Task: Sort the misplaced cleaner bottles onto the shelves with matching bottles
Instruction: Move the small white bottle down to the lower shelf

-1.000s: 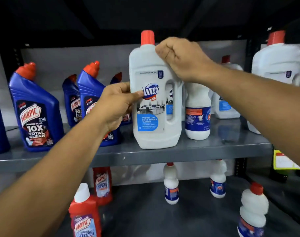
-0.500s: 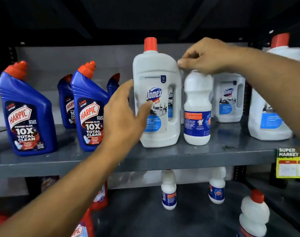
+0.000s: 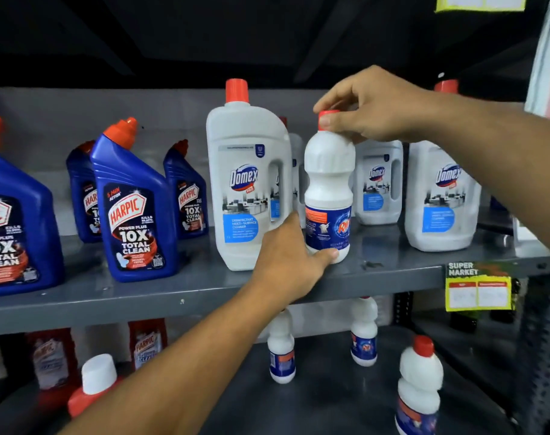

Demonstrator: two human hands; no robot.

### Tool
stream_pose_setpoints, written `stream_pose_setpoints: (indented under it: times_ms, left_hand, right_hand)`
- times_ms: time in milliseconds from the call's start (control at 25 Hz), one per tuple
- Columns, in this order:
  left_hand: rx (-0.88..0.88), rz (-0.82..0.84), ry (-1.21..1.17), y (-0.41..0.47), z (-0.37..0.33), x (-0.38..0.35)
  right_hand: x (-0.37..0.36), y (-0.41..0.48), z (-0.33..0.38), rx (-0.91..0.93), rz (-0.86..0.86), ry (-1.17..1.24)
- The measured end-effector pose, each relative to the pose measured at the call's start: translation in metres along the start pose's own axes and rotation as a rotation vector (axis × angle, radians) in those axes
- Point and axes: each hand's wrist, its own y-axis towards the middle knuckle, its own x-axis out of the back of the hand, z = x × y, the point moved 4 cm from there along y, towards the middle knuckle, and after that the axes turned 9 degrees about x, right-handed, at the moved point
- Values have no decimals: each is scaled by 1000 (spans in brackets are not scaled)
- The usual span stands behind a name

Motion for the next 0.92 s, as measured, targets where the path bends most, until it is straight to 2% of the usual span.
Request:
stream_pose_setpoints:
  times_ms: [200,240,360,400,520,600,720,920]
  left_hand:
    - [-20,-27,-107,-18,-14,5]
    - [-40,-31,-121,-27,-16,8]
    - [-41,8,-339,-65,-7,15]
    - [-17,41,-428,-81,3,13]
    - [89,129,-607,-132,50,-7]
    - [212,160,-663,-153,93,-36]
    - [379,219,-594,-165,163,-89]
    - [483,302,-418,-158,245,-143]
  right_hand:
    - [14,-42,26,97,-158,-38]
    - [13,-51,32,93,-136,-27]
    - [-5,-82,60,111,165,76]
    - [-11,-94,67,114,215,97]
    - [-27,-121,73,192,86,-60]
    - [-60,-138,69,227,193,-152]
    - [-130,-162,42,174,440,-128]
    - [-225,-193,-31,46,584,-145]
